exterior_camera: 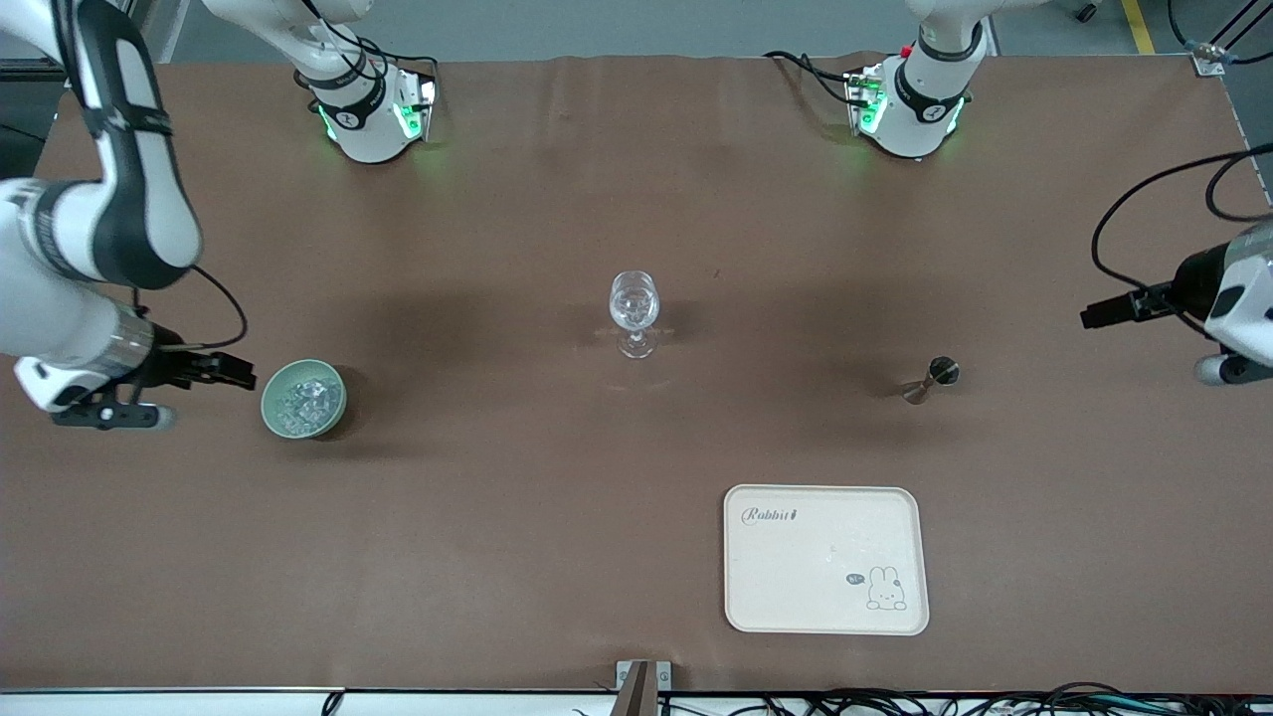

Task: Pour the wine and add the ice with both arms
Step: 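Reach the right gripper to the ice bowl while the left gripper nears the jigger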

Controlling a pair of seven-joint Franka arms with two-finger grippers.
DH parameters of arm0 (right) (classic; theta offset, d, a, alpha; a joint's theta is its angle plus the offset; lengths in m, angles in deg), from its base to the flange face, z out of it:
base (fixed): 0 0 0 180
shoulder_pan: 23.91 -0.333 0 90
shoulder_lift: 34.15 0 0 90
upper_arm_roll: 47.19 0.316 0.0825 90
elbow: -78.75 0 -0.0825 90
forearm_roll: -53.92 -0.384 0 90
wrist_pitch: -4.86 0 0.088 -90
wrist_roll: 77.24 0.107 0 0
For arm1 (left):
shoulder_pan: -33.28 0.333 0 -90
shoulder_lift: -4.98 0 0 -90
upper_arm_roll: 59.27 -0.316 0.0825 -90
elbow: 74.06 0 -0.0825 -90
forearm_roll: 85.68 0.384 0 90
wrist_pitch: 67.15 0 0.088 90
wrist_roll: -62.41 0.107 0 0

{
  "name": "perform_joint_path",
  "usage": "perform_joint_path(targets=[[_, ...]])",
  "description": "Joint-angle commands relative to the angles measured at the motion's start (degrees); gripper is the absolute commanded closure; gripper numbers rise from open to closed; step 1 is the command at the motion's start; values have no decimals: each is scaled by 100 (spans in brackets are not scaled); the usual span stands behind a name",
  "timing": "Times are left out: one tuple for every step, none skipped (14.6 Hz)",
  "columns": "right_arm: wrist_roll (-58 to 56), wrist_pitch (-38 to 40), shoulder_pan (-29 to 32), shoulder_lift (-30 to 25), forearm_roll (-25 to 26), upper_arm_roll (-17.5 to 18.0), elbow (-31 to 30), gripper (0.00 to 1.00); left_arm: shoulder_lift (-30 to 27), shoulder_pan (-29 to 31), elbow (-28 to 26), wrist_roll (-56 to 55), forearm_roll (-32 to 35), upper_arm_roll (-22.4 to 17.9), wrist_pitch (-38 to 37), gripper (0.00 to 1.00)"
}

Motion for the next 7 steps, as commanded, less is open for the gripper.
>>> perform_joint_path(targets=[[-102, -946, -68, 119, -82, 5, -718, 0, 498, -26, 250, -923, -151, 17, -17, 4], [-102, -1149, -111, 277, -82, 13, -771, 0, 612, -26, 250, -1301, -326, 17, 70, 3], [-102, -1308, -182, 418, -82, 5, -815, 3, 752, -9, 242, -1662, -501, 17, 97, 3], [-102, -1440, -243, 524, -82, 5, -850, 4, 928, 87, 242, -2074, -712, 17, 115, 4], [-93, -1494, -261, 612, -82, 13, -877, 5, 1086, 166, 242, -2383, -914, 17, 167, 4], [-93, -1477, -270, 639, -82, 13, -886, 8, 1236, 263, 233, -2577, -1108, 17, 228, 4], [-93, -1477, -279, 648, -82, 22, -903, 13, 1376, 359, 242, -2666, -1284, 17, 246, 3]])
